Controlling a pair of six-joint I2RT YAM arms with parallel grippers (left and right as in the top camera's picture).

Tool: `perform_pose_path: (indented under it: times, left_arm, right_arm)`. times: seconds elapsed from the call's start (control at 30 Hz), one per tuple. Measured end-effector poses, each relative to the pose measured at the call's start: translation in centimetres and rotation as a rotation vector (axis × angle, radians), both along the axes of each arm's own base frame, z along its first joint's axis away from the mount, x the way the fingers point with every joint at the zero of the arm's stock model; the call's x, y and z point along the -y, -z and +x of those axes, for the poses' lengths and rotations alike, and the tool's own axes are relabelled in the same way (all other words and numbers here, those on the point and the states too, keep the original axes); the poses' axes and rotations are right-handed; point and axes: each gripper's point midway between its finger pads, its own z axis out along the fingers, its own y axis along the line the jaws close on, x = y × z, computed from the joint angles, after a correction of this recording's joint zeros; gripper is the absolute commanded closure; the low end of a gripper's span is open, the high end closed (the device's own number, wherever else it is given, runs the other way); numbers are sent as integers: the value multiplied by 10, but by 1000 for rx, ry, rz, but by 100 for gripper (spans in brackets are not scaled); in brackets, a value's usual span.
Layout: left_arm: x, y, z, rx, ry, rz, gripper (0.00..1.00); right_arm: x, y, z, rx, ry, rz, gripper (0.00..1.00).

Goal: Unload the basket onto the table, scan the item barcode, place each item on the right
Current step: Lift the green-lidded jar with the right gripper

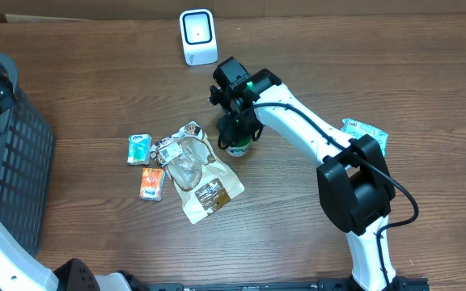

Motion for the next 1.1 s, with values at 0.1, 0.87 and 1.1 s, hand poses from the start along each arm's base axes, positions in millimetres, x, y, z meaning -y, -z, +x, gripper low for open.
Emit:
perform_pose_path:
  times: [0.1, 0.87, 1.1]
  left_arm:
    - [0, 0, 0, 0, 0, 0, 0]
    - [0, 0, 0, 0, 0, 0, 0]
    - [0, 0, 0, 0, 0, 0, 0]
  right_arm:
    - [1, -10, -2, -50, 33, 44, 77]
    - [19, -167, 33, -285, -3, 1045, 84]
    - [12, -148, 32, -245, -18, 923, 85]
